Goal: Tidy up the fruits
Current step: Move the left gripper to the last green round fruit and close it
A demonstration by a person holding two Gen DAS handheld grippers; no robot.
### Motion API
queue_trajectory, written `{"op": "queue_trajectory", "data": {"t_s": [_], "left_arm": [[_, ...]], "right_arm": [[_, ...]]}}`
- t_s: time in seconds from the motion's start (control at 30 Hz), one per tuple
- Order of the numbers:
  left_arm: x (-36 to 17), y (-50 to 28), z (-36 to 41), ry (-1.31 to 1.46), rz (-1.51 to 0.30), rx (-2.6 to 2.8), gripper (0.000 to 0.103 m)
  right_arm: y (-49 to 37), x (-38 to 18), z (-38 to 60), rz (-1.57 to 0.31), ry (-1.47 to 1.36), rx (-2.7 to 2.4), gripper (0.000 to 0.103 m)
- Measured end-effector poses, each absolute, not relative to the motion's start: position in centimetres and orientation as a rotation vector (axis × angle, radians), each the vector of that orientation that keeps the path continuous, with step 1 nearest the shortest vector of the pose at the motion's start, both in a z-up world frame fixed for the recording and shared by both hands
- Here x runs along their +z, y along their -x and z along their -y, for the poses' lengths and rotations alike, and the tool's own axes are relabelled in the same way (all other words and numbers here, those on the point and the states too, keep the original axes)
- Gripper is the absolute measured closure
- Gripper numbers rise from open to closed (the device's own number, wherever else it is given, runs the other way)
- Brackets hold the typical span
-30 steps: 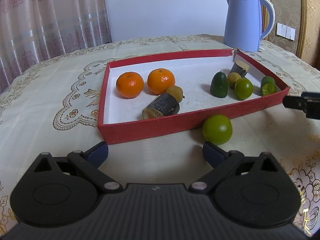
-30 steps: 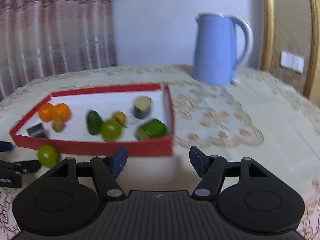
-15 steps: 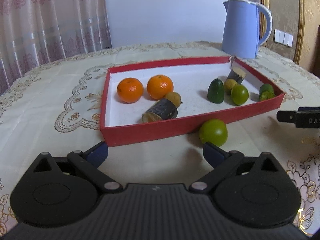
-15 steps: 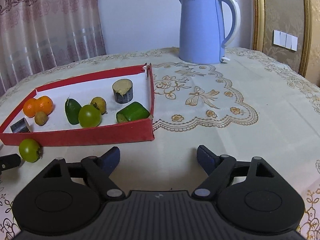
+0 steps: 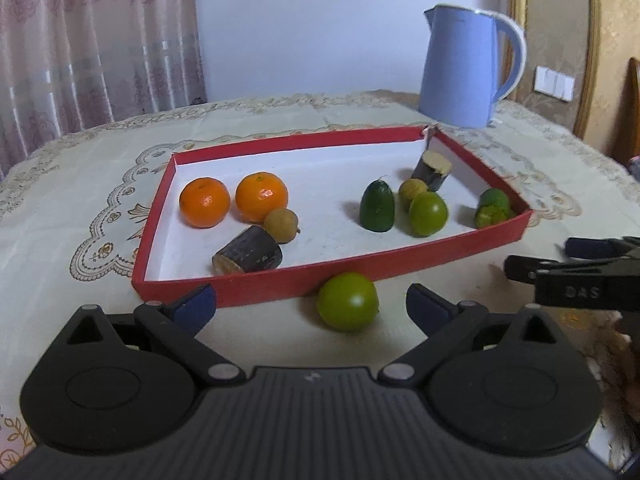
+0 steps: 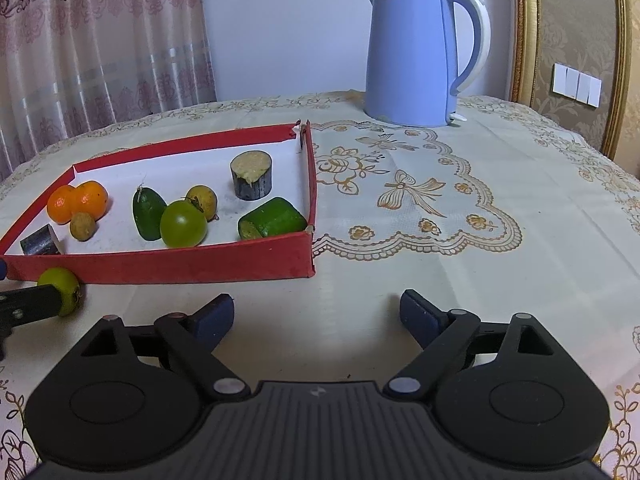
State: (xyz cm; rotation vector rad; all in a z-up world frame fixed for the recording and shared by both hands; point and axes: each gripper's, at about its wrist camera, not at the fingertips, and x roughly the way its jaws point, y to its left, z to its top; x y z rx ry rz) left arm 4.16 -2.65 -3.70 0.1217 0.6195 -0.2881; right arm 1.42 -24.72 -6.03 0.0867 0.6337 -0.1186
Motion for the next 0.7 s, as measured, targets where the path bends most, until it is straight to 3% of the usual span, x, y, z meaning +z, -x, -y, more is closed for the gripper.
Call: {"op": "queue_trajectory", "data": {"t_s": [0.37, 0.6, 0.7], "left_arm": [[-4.5, -5.3, 3.7, -0.136, -0.649, -0.247, 0.004], [-4.9, -5.6, 3.5, -0.111, -0.696, -0.261, 0.027], [-5.0, -5.6, 3.5, -0.109, -0.698, -0.257, 0.03]], "right_arm": [[-1.4, -6.0, 24.7, -0.632, -0.092, -0.115, 0.012], [-1.4, -6.0, 24.8, -0.631, -0.095, -0.114, 0.012], [-1.4, -6.0, 24.8, -0.632, -0.094, -0.114, 0.012]]}}
